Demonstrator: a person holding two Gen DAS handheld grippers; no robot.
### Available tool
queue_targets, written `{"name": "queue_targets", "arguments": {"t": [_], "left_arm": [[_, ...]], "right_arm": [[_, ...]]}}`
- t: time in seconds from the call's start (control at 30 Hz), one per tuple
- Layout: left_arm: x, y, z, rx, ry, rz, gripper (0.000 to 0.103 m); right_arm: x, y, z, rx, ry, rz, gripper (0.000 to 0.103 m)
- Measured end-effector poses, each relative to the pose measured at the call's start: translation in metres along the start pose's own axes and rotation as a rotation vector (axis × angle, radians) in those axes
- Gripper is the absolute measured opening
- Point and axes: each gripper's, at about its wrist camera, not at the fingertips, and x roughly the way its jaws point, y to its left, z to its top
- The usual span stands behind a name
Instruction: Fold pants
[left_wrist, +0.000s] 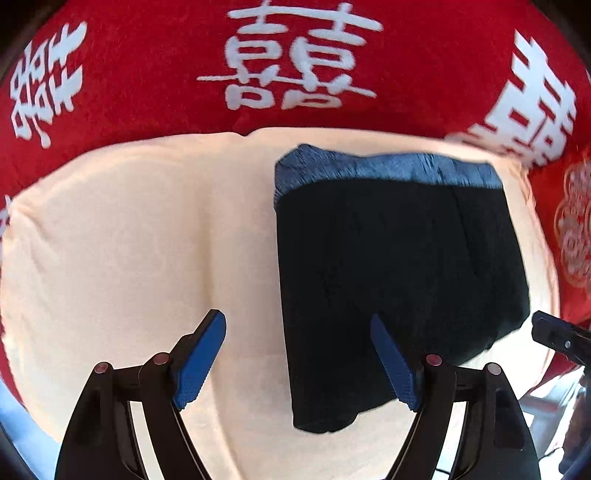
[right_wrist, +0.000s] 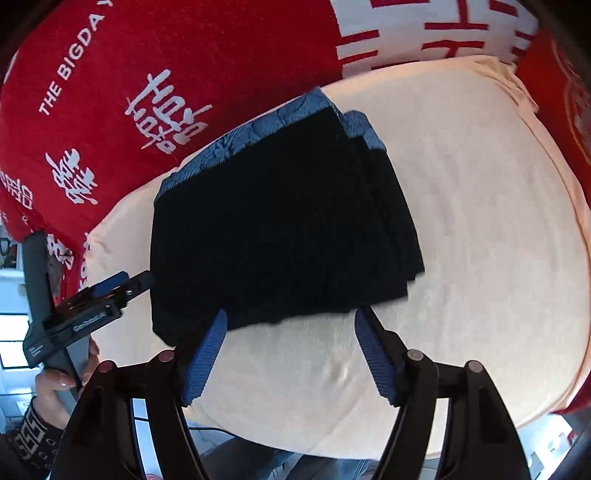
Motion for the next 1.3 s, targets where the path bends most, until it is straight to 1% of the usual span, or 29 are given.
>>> {"name": "queue_targets", "arguments": {"t": [0.07,0.13,0.17,0.23,0.33,0.4,0.43,0.5,0.63,0.67,0.73,0.77,0.83,0.87,0.9,0.93,1.0,1.03,1.07,1.1,1.17,1.2,1.23,1.3], "left_arm": [[0.004,0.005,0.007,-0.028,0.012,-0.029,0.081],[0.010,0.007,0.013,-0.040,0.024,-0.076,0.081],[0.012,0.007,0.014,-0.042,0.025,-0.086,0.081],[0.017,0.006,0.017,-0.036,0.025,-0.095,0.081],[0.024,0.008,0.020,-0.039,0.023,-0.103,0.081],[0.027,0.013,0.024,-0.047,0.016,-0.131,0.081],[0.030,0.016,0.026,-0.046,0.015,-0.152,0.081],[0.037,0.020,0.029,-0.038,0.040,-0.200,0.081],[0.053,0.027,0.034,-0.028,0.077,-0.303,0.081],[0.056,0.028,0.035,-0.032,0.085,-0.329,0.083],[0.067,0.030,0.037,-0.055,0.098,-0.369,0.092],[0.071,0.031,0.037,-0.061,0.101,-0.385,0.092],[0.080,0.029,0.037,-0.082,0.118,-0.439,0.092],[0.082,0.028,0.037,-0.085,0.118,-0.451,0.092],[0.083,0.025,0.037,-0.084,0.115,-0.457,0.092],[0.085,0.020,0.037,-0.081,0.106,-0.458,0.092],[0.087,0.014,0.037,-0.089,0.098,-0.450,0.092],[0.086,0.012,0.036,-0.102,0.086,-0.432,0.092],[0.085,0.011,0.035,-0.115,0.078,-0.425,0.086],[0.082,0.009,0.035,-0.133,0.071,-0.429,0.082],[0.075,0.007,0.032,-0.147,0.053,-0.417,0.072],[0.071,0.004,0.031,-0.144,0.042,-0.403,0.070],[0.067,0.001,0.031,-0.142,0.036,-0.385,0.068],[0.059,-0.003,0.031,-0.136,0.022,-0.356,0.065]], "right_arm": [[-0.001,-0.005,0.013,-0.048,-0.002,0.005,0.080],[0.002,-0.013,0.025,-0.106,0.015,-0.032,0.082],[0.005,-0.020,0.033,-0.123,0.030,-0.047,0.082],[0.007,-0.034,0.043,-0.117,0.046,-0.034,0.082],[0.013,-0.061,0.059,-0.072,0.052,0.018,0.082],[0.020,-0.075,0.064,-0.046,0.062,0.048,0.082],[0.026,-0.084,0.066,-0.029,0.075,0.081,0.082],[0.034,-0.093,0.067,-0.017,0.098,0.134,0.082],[0.048,-0.107,0.071,-0.015,0.127,0.249,0.082],[0.050,-0.109,0.072,-0.020,0.128,0.265,0.082],[0.055,-0.112,0.075,-0.029,0.135,0.316,0.082],[0.060,-0.114,0.076,-0.029,0.147,0.350,0.082],[0.072,-0.116,0.078,-0.027,0.177,0.402,0.082],[0.076,-0.114,0.079,-0.028,0.182,0.432,0.082],[0.079,-0.111,0.081,-0.031,0.184,0.462,0.082],[0.082,-0.108,0.083,-0.035,0.188,0.468,0.083],[0.089,-0.102,0.087,-0.035,0.199,0.462,0.083],[0.092,-0.101,0.089,-0.017,0.203,0.460,0.083],[0.094,-0.102,0.092,0.017,0.211,0.454,0.083],[0.094,-0.102,0.093,0.038,0.219,0.444,0.082],[0.092,-0.097,0.093,0.034,0.225,0.386,0.075],[0.089,-0.095,0.092,0.027,0.221,0.371,0.071],[0.087,-0.095,0.091,0.030,0.220,0.370,0.066],[0.085,-0.094,0.090,0.053,0.218,0.384,0.058]]}}
